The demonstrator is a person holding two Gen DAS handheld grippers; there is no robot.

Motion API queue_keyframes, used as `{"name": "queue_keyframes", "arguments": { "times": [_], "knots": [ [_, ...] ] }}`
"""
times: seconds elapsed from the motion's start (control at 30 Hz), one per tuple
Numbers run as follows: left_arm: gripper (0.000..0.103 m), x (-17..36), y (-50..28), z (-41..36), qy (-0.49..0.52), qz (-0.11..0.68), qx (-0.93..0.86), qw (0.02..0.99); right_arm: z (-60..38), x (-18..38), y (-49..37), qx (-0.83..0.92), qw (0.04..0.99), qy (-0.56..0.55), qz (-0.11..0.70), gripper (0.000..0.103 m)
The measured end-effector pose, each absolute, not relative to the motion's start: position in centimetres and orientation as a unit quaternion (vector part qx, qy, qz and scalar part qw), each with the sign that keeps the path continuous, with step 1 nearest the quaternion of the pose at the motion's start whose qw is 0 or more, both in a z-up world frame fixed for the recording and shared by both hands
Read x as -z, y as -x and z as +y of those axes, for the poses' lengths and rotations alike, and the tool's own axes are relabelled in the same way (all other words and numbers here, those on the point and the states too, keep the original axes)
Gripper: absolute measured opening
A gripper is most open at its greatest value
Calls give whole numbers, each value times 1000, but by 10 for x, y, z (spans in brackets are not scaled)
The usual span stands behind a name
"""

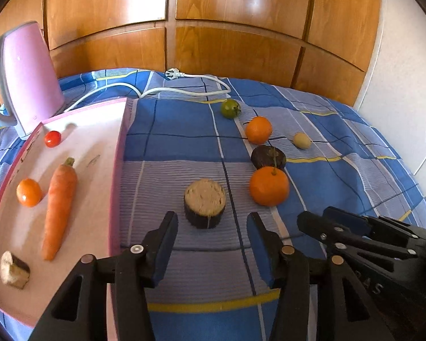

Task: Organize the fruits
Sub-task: 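Grasp the dark-barked wood round with the left tool while the right tool grasps the stemmed orange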

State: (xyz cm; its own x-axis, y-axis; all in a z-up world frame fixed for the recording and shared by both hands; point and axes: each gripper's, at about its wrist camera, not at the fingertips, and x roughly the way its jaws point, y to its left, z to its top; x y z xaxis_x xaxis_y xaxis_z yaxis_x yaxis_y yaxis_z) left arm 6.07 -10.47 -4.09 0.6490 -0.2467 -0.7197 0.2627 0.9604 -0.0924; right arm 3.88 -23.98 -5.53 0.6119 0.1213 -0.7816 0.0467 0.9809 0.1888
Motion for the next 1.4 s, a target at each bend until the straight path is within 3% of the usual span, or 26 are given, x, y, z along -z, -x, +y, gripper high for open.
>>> {"name": "queue_keyframes", "arguments": {
  "times": [0.27,0.3,0.33,1.07,1.4],
  "knots": [
    [49,48,-74,-110,-23,389,135,911,-245,52,-44,-31,896,-98,431,37],
    [38,48,-74,-110,-25,385,136,912,-245,52,-45,-33,897,-99,430,37],
    [35,50,-76,-109,-27,386,138,912,-244,51,-46,-35,897,-99,429,37],
    [35,56,-57,-111,-38,356,151,922,-214,60,-96,-87,888,-67,447,42],
    [35,55,-58,-109,-26,362,144,921,-228,60,-77,-66,896,-61,435,40]
  ]
}}
